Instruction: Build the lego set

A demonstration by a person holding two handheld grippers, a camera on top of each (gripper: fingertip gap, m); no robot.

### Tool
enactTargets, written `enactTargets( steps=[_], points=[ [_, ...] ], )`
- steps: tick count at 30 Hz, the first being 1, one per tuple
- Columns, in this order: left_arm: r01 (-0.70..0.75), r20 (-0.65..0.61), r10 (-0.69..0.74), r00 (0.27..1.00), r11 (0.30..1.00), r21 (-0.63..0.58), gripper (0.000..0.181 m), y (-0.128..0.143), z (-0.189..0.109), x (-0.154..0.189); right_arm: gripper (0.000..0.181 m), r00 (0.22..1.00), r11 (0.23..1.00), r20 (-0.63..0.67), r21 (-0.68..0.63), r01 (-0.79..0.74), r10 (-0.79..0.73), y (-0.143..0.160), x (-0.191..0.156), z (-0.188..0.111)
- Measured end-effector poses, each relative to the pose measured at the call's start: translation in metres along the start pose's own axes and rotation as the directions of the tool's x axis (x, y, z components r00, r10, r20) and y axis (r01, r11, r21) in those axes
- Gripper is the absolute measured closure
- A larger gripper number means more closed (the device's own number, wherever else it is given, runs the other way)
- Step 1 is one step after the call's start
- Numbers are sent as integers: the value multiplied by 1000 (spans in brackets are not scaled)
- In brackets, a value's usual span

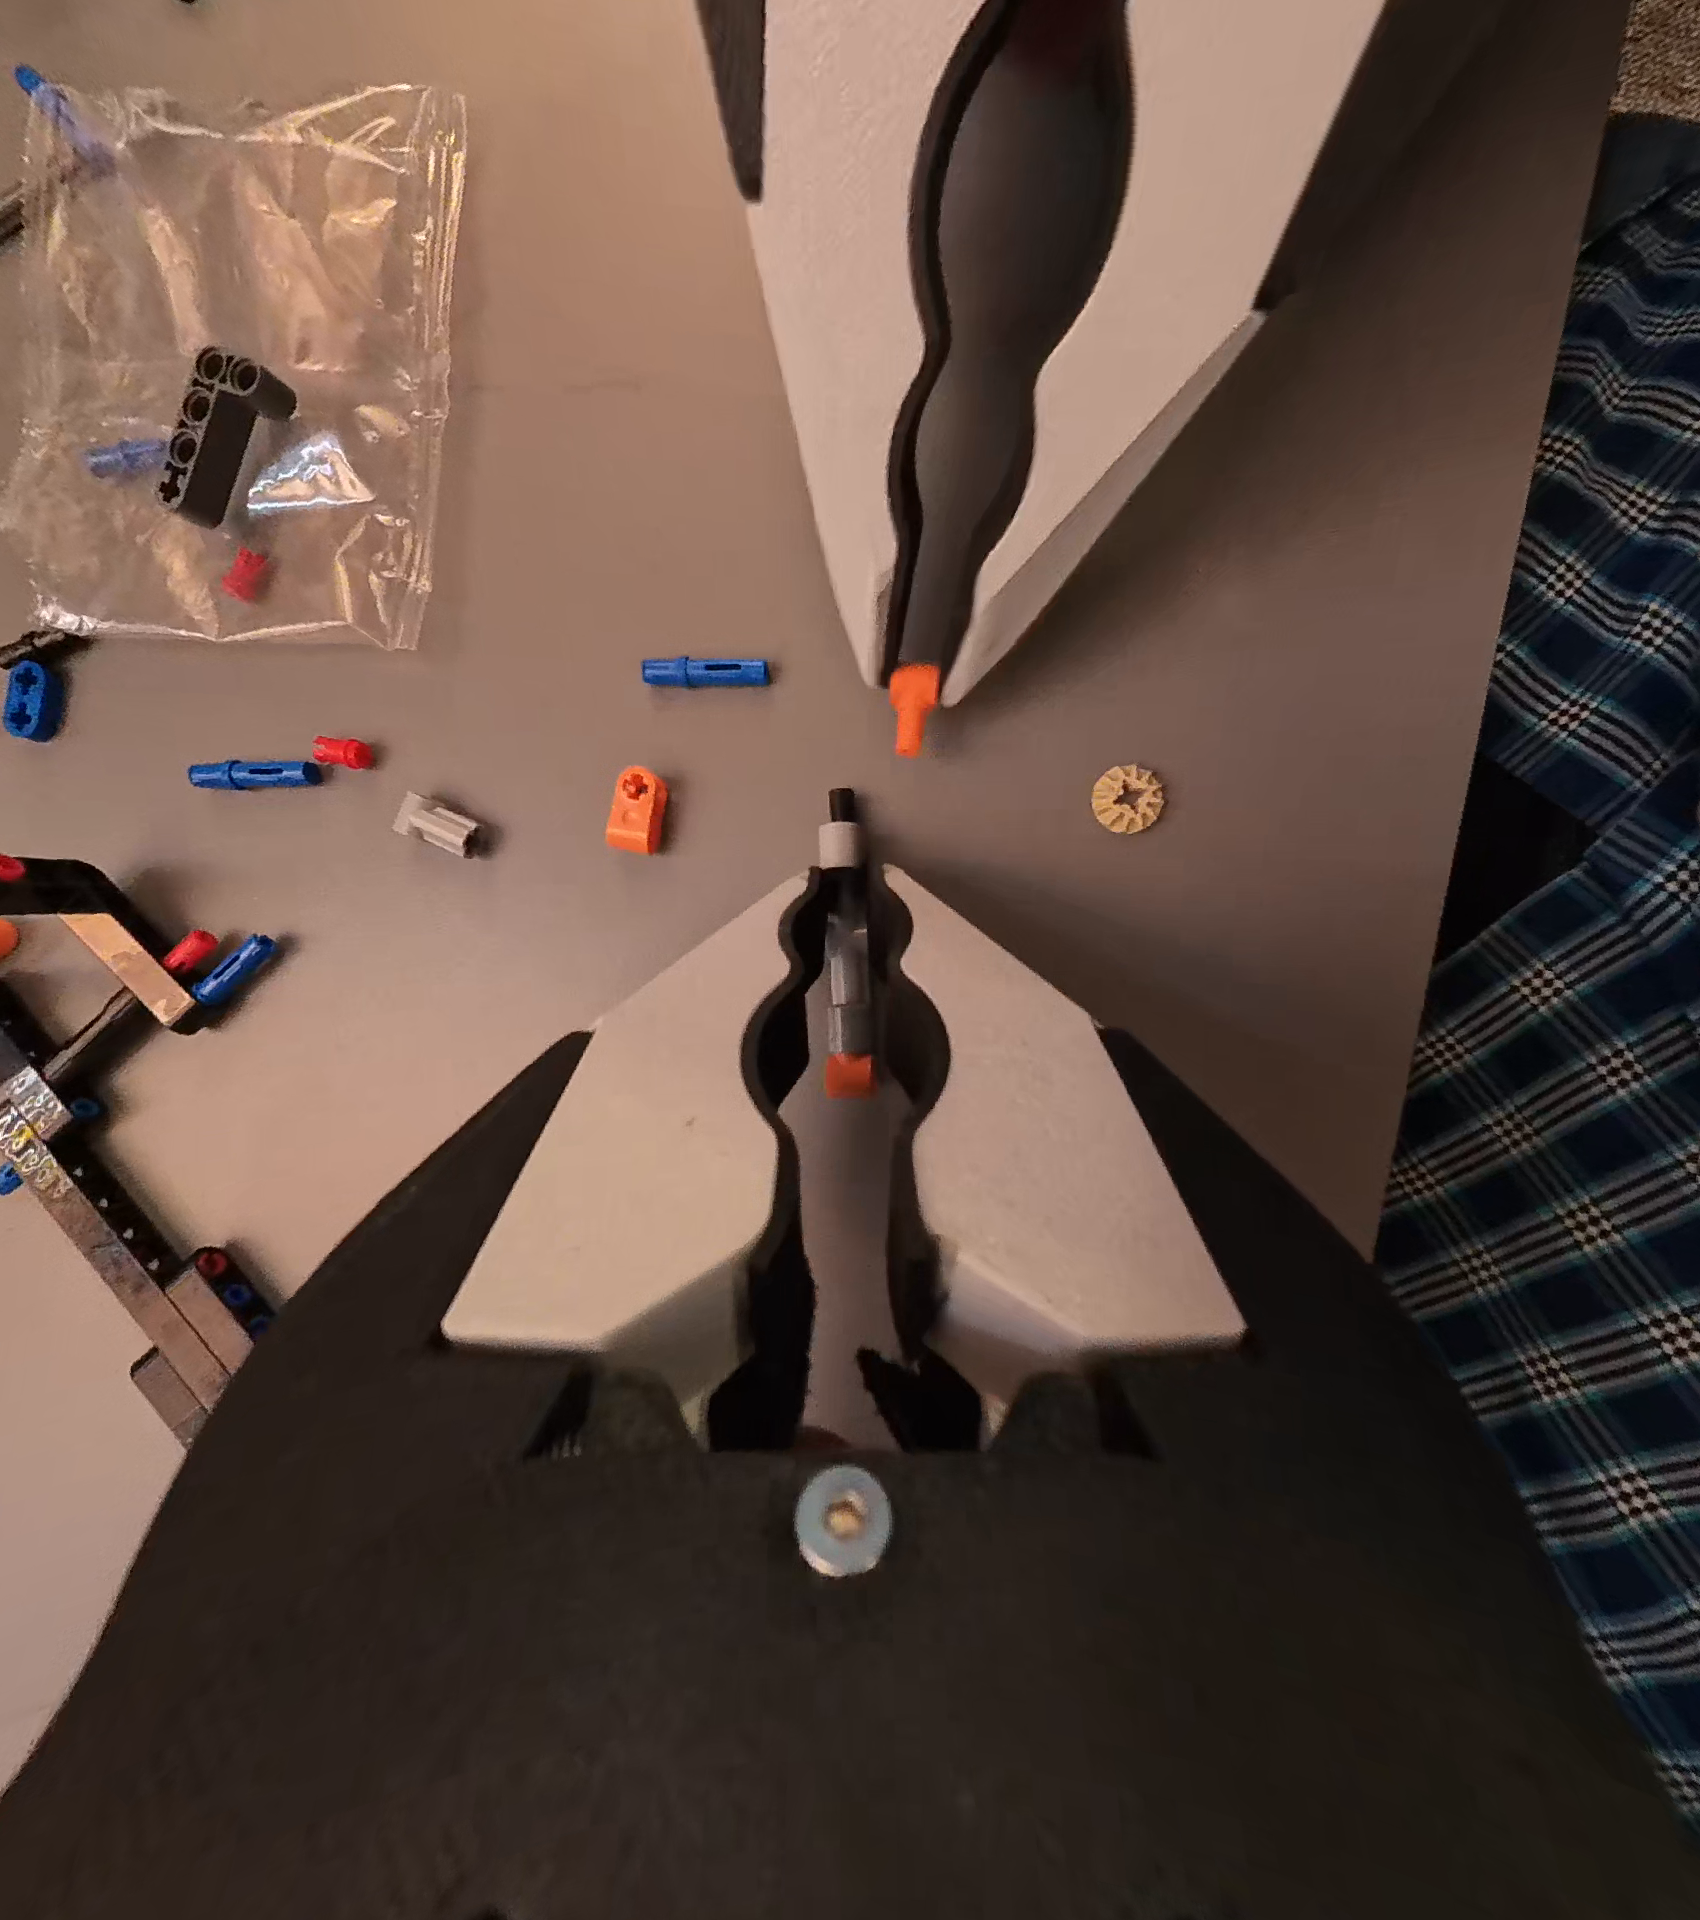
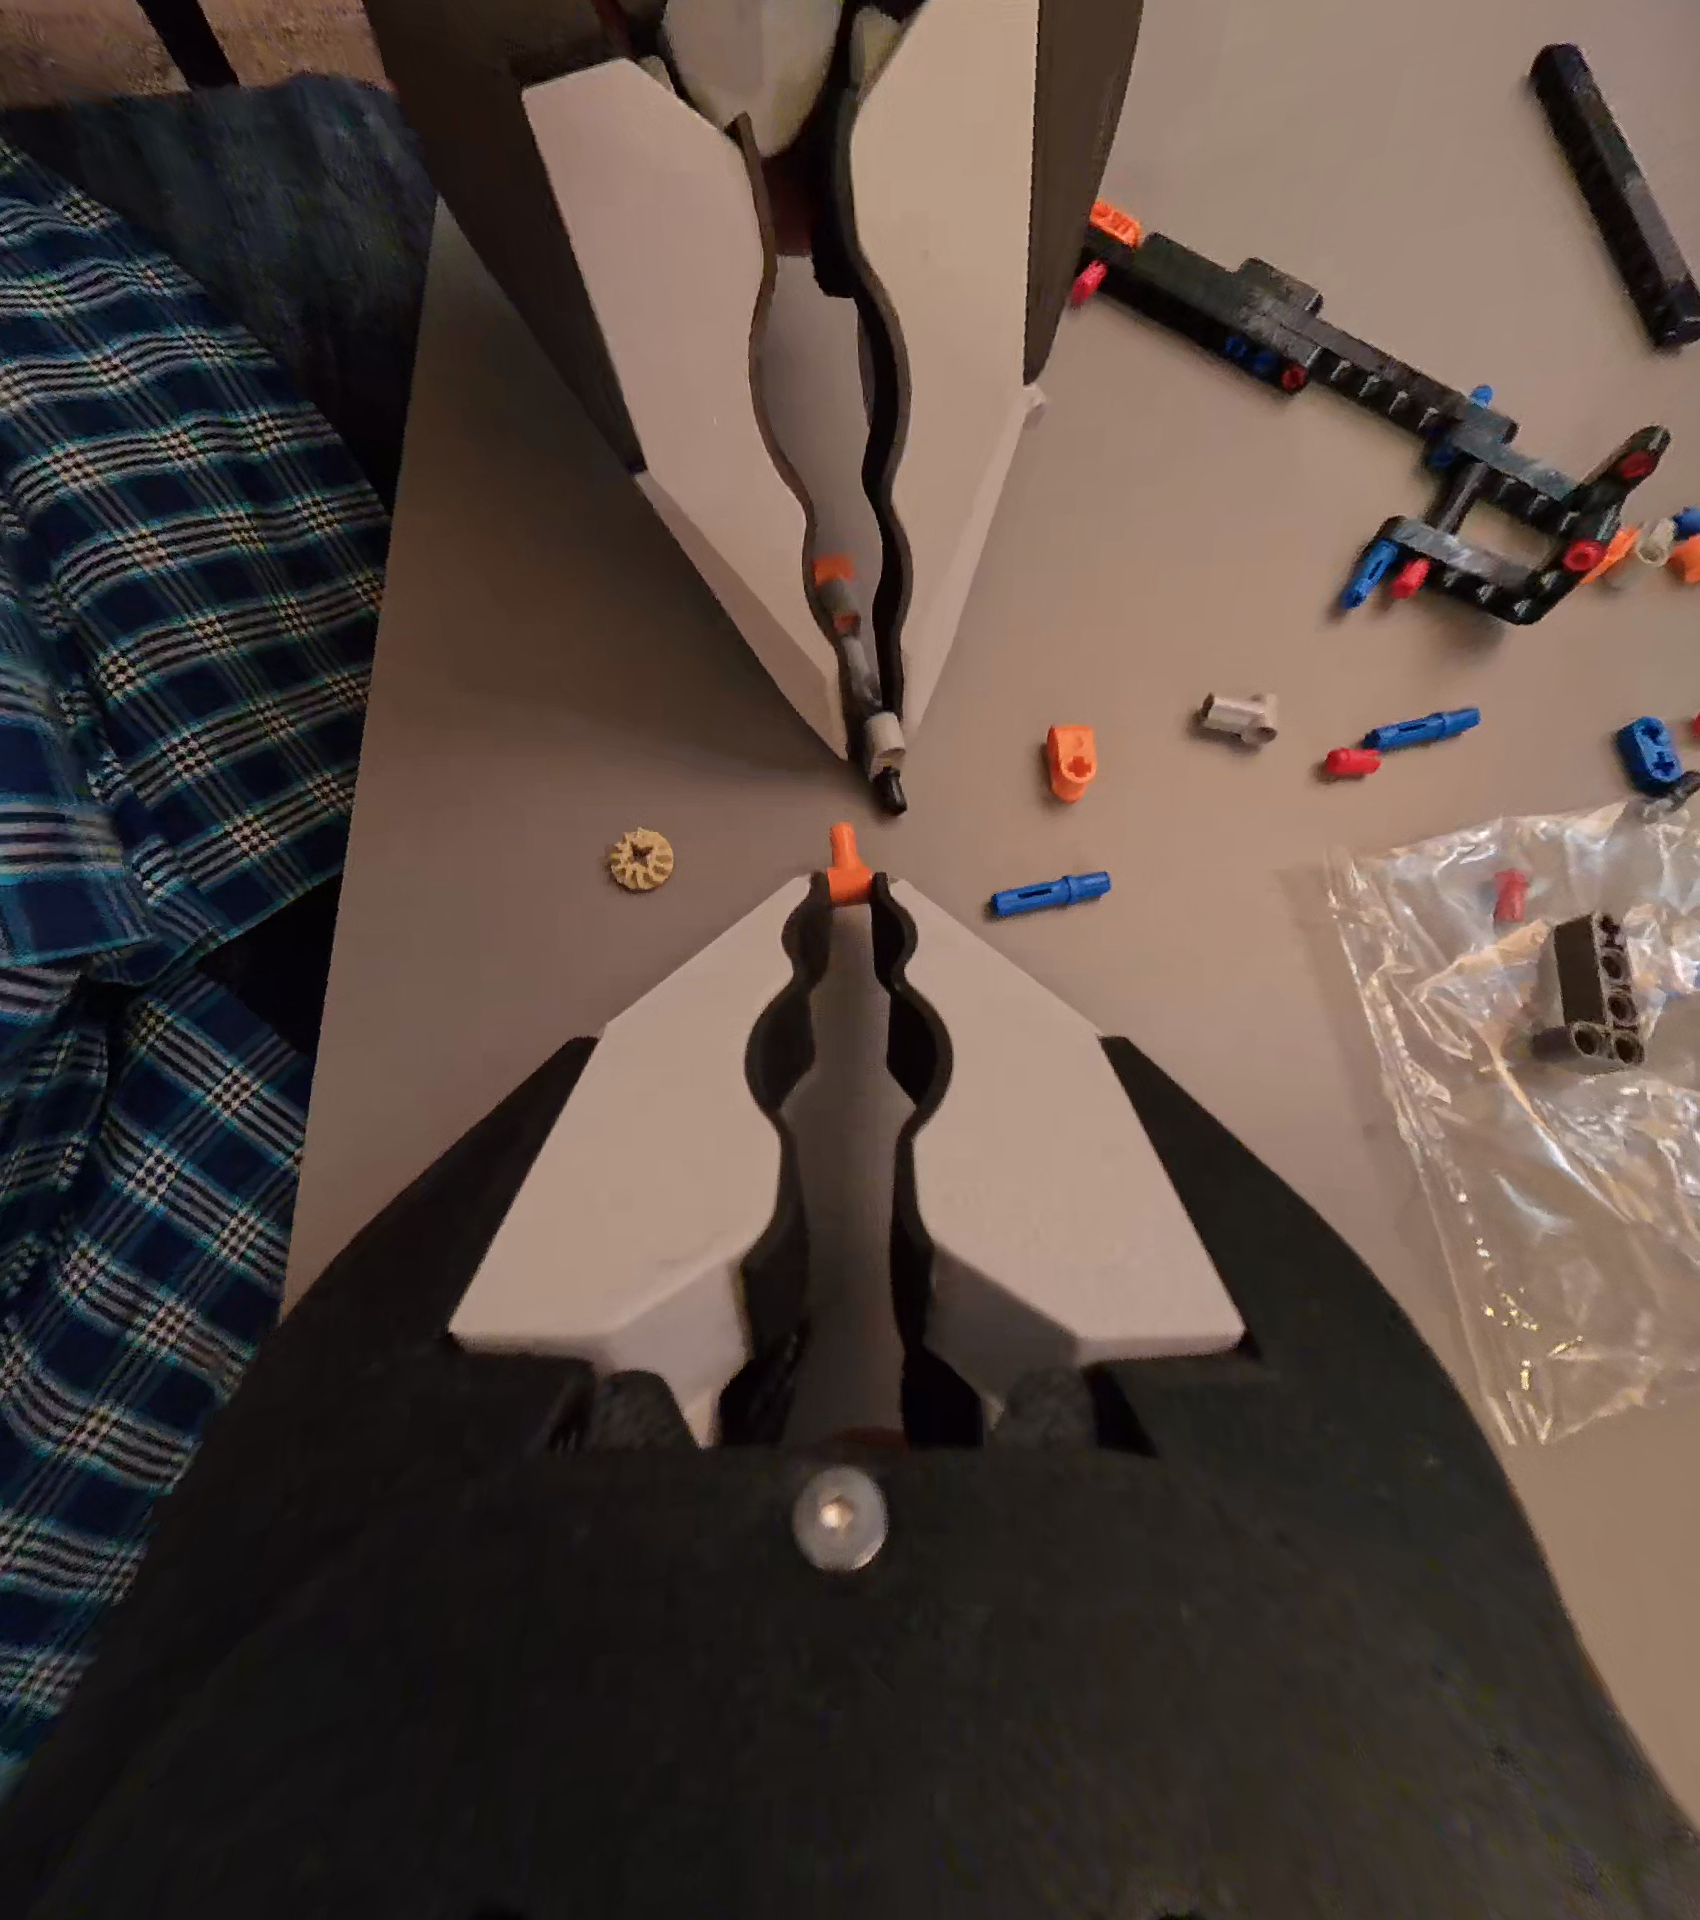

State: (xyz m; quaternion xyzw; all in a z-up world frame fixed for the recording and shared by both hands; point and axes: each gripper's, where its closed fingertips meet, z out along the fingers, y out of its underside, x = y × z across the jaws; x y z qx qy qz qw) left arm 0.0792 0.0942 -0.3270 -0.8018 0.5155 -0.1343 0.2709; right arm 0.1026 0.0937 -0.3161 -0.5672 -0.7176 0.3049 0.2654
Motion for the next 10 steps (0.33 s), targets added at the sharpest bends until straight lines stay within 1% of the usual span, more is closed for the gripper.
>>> enactTargets(
  steps=[4,10],
  points=[
    [5,-4,-4,1000,1000,10,177,0,0,0,176,1000,1000,-4,14,10,-10,-5,9,4],
    [3,-13,-3,1000,1000,19,177,-1,1,1,176,1000,1000,27,22,11,-11,-8,10,11]
  ],
)
